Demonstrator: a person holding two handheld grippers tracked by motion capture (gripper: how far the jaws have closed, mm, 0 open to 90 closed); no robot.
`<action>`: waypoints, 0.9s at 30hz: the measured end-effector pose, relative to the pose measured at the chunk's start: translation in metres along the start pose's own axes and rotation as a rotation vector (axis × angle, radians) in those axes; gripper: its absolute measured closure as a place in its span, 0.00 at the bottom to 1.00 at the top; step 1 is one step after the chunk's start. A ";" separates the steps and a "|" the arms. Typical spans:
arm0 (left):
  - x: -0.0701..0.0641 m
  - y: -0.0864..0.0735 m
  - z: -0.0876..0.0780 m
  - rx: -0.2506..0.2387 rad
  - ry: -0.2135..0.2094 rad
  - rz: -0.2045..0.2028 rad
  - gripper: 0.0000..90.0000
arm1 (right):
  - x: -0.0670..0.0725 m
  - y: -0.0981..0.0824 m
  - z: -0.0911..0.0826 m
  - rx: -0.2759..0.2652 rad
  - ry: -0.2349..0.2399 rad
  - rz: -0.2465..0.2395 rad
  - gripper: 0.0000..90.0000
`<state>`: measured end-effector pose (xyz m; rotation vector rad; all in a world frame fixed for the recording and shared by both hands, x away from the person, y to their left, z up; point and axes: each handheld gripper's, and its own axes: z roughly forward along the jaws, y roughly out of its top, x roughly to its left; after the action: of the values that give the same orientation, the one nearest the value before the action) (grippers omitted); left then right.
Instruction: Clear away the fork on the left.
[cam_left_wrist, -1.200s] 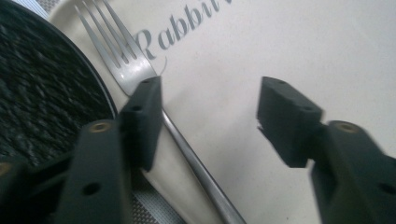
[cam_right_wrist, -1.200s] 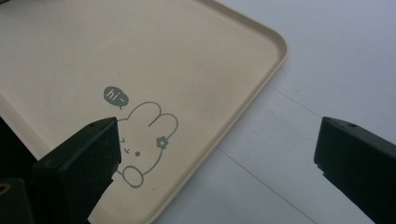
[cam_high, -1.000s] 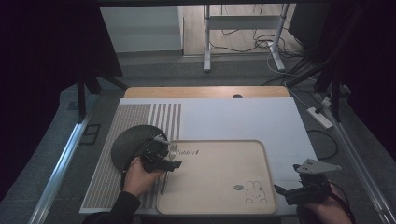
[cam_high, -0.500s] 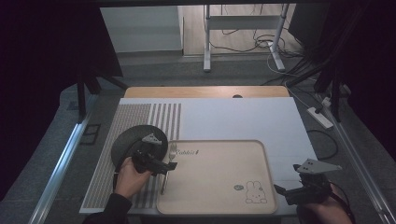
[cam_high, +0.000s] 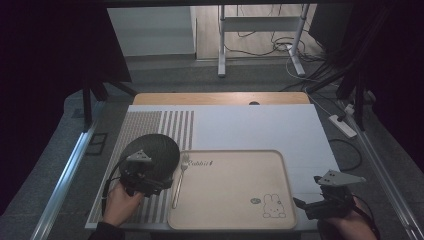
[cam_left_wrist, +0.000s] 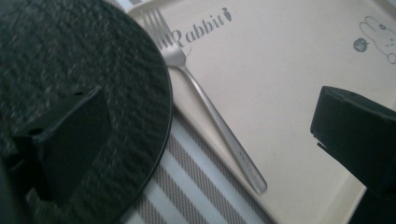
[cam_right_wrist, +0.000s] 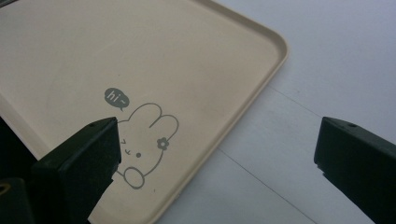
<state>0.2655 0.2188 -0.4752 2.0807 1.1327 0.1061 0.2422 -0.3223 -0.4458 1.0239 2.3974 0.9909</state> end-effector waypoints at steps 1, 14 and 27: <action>0.000 -0.002 -0.003 -0.007 0.006 0.002 0.00 | 0.000 0.000 0.000 0.000 0.000 0.000 0.01; -0.009 -0.031 -0.036 -0.100 0.083 0.018 0.00 | -0.002 0.000 0.000 -0.004 -0.007 0.022 0.01; -0.013 -0.051 -0.053 -0.149 0.121 -0.006 0.00 | -0.005 -0.001 -0.002 -0.028 -0.010 0.064 0.01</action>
<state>0.2018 0.2563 -0.4671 1.9606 1.1658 0.3077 0.2440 -0.3279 -0.4448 1.0991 2.3493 1.0353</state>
